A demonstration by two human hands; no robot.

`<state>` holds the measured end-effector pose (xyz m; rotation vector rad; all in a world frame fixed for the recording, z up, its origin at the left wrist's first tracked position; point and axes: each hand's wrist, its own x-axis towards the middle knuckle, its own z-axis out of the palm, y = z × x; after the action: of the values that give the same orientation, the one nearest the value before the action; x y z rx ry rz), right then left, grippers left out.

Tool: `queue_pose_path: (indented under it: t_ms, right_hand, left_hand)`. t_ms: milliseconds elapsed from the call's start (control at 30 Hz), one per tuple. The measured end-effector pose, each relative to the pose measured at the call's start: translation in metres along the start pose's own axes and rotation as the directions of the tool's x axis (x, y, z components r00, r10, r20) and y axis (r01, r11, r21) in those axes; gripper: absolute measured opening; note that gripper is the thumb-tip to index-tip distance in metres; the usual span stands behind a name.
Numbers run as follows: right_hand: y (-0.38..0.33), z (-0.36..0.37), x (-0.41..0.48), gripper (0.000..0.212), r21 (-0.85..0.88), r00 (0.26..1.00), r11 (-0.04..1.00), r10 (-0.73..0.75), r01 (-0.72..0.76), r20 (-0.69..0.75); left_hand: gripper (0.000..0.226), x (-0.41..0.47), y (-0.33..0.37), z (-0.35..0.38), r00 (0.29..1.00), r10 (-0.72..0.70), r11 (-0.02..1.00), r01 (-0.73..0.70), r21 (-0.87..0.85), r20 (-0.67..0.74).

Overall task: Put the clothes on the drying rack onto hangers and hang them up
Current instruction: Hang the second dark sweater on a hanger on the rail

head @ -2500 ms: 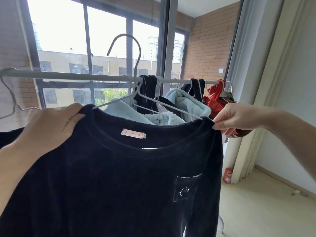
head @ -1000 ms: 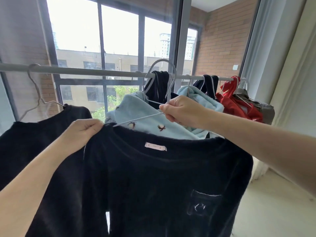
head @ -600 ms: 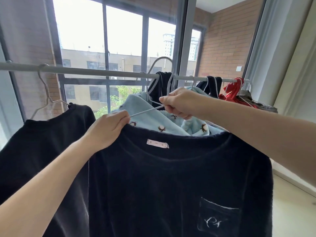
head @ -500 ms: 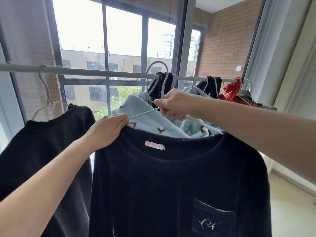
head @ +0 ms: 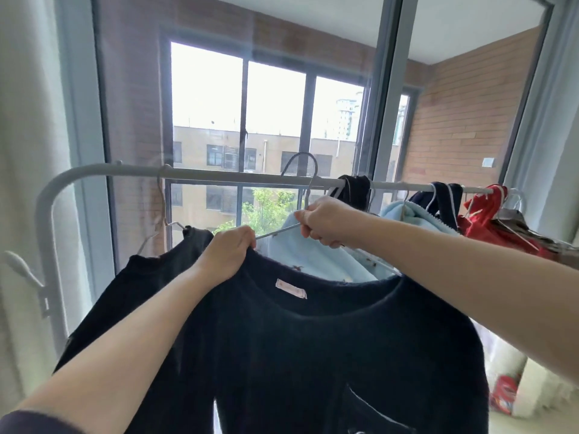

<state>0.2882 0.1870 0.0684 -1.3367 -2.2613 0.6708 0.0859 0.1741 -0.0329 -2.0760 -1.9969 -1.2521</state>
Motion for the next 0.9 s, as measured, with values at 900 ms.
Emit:
queue_pose_path:
  t_ms: [900]
  right_hand:
    - [-0.028, 0.082, 0.115, 0.021, -0.236, 1.000, 0.972, 0.020, -0.015, 0.016]
  left_hand:
    - [0.013, 0.035, 0.003, -0.087, 0.838, 0.475, 0.743, -0.220, 0.632, -0.268]
